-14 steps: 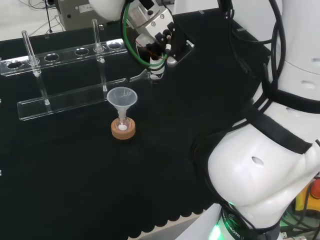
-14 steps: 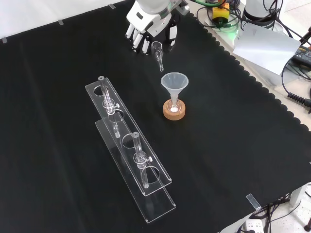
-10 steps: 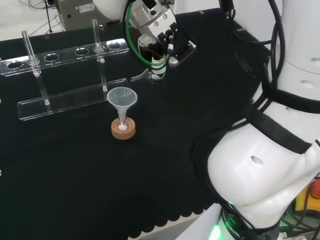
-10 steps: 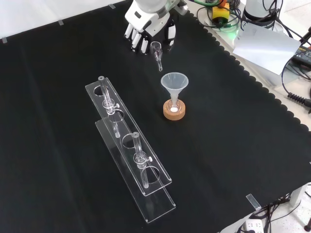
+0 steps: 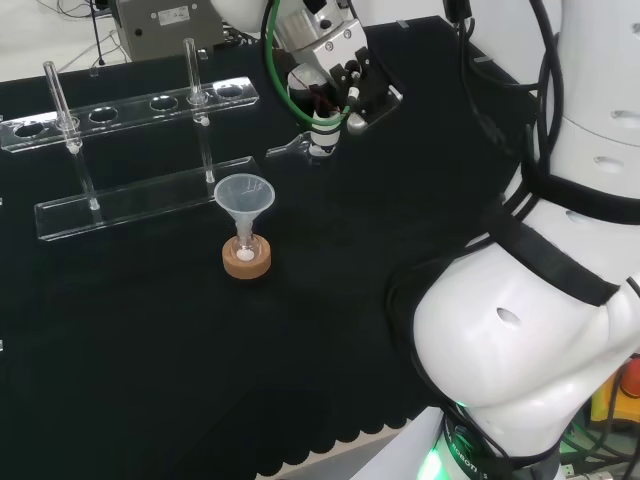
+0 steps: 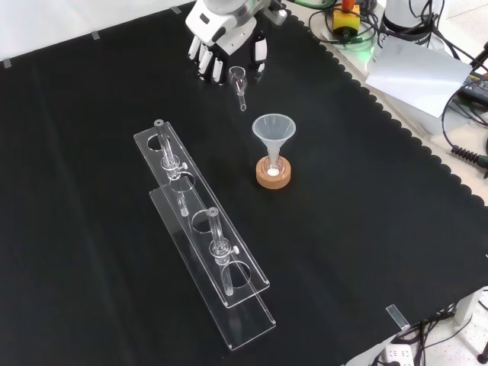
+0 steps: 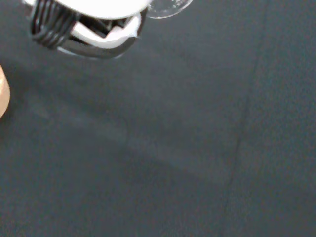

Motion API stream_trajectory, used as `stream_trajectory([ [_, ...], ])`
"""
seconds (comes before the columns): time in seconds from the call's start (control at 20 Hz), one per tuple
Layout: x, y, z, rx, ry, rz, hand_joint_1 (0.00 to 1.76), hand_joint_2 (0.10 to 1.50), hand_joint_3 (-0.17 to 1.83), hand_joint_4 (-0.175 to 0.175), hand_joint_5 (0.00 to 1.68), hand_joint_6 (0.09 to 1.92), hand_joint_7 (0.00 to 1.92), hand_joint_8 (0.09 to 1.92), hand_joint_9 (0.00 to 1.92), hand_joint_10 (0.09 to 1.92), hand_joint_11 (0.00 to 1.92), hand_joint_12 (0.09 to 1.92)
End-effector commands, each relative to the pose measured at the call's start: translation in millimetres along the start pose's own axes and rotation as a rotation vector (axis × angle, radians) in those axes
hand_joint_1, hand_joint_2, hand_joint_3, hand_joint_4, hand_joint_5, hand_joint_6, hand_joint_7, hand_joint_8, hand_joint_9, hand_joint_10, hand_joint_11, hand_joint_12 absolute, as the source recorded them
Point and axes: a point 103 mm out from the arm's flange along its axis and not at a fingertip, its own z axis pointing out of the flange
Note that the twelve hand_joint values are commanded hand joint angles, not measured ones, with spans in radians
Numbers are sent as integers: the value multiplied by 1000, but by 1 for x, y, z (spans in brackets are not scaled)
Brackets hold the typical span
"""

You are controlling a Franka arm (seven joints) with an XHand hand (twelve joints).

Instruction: Put the weighing funnel back on the table.

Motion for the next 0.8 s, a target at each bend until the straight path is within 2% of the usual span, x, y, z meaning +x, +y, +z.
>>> stream_trajectory([
  [0.05,-8,10,4,-10,15,7,1094,624,849,175,1138,998,619,606,920,407,646,1182],
  [0.4,-5,24,8,-6,11,5,1094,625,848,175,1138,998,619,607,921,406,647,1182],
  [0.5,-8,35,13,7,21,-4,1094,625,847,175,1138,998,619,607,921,406,647,1182],
  [0.65,-8,46,20,-17,10,1,1094,625,847,175,1137,999,619,607,921,406,647,1182],
  [0.8,-10,52,24,-11,22,-4,1094,625,846,175,1137,999,620,608,922,406,648,1182],
])
